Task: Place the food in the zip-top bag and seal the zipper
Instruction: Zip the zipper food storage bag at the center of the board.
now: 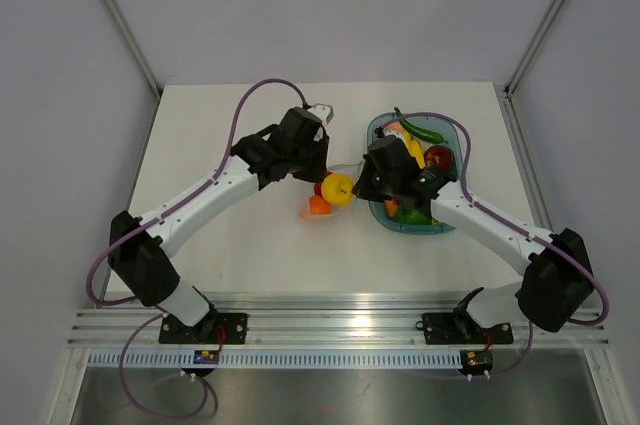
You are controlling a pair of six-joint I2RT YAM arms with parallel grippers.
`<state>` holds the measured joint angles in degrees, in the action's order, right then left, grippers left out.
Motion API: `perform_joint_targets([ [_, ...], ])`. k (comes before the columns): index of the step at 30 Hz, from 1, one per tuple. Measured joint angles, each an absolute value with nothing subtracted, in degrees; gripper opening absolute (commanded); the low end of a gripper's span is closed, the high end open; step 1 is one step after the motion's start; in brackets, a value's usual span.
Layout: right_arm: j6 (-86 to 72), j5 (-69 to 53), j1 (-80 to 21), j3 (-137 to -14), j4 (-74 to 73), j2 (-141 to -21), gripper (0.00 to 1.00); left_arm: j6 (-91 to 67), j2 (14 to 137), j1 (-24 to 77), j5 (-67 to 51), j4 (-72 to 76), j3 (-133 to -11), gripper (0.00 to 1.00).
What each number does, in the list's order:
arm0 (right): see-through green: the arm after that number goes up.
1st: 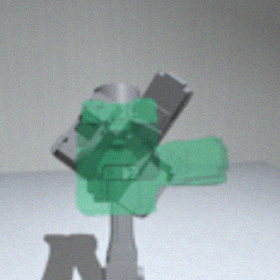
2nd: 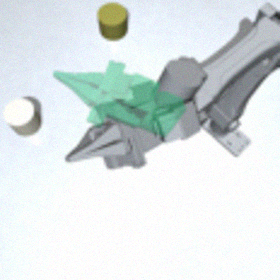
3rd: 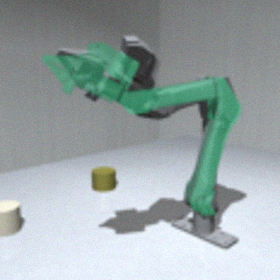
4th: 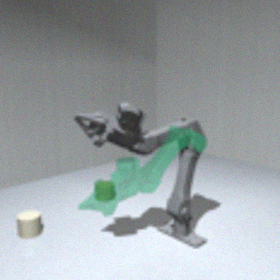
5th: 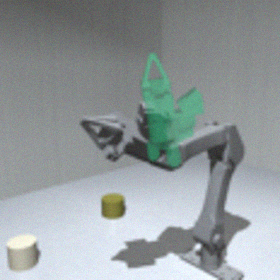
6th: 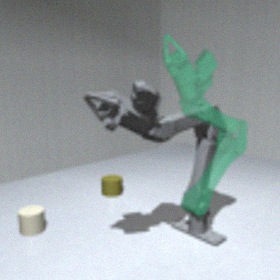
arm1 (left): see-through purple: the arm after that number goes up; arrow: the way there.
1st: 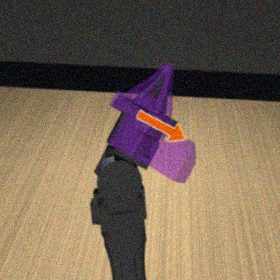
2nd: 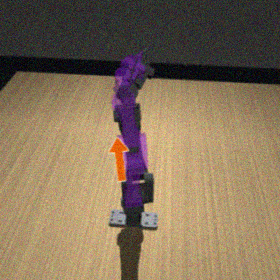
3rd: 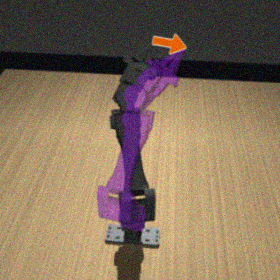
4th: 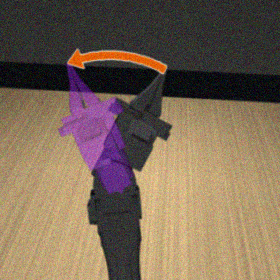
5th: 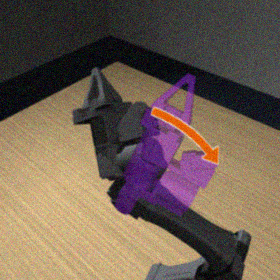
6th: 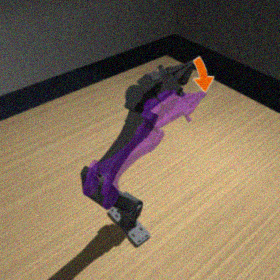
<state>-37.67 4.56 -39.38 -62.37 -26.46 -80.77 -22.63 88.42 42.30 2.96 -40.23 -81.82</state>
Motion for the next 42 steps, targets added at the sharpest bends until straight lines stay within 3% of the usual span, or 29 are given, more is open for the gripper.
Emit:
perform_joint_targets([
  [1,-39.0,4.3,-39.4,-62.0,-25.6,-79.5,0.00,-21.8,89.0,42.0,2.8,-40.2,-83.2,0.55],
  [2,-40.8,3.9,-39.4,-61.5,-24.7,-78.2,0.00,-20.7,89.5,41.6,2.5,-40.2,-84.4,0.67],
  [4,-44.4,3.6,-39.4,-60.1,-23.1,-75.8,0.00,-19.4,90.1,40.7,1.5,-40.3,-86.1,0.87],
  [5,-46.5,3.4,-39.4,-59.3,-22.1,-74.9,0.00,-18.7,90.3,40.3,1.1,-40.9,-87.2,0.88],
  [7,-50.6,2.7,-39.4,-57.8,-20.2,-74.2,0.00,-17.6,90.9,39.8,0.7,-42.0,-89.5,0.87],
  [11,-56.3,1.6,-39.4,-55.7,-17.9,-76.4,0.00,-15.4,89.8,39.5,0.3,-42.5,-91.2,0.58],
  [13,-58.0,1.0,-39.4,-55.5,-17.2,-78.0,0.00,-14.2,87.7,39.5,-1.0,-41.2,-89.2,0.50],
  [16,-59.5,0.5,-39.4,-55.5,-16.4,-78.8,0.00,-12.5,82.0,39.9,-4.5,-38.9,-82.0,0.52],
  [20,-60.4,0.4,-39.4,-55.5,-15.4,-78.8,0.00,-9.8,74.3,42.3,-8.3,-35.7,-72.2,0.73],
  [23,-60.4,0.4,-39.4,-55.5,-15.3,-78.8,0.00,-7.3,72.5,45.7,-9.3,-34.6,-69.8,0.75],
  [42,-60.2,0.4,-39.4,-55.7,-16.6,-76.3,0.00,5.6,78.2,49.3,-9.4,-22.4,-61.3,0.50],
])
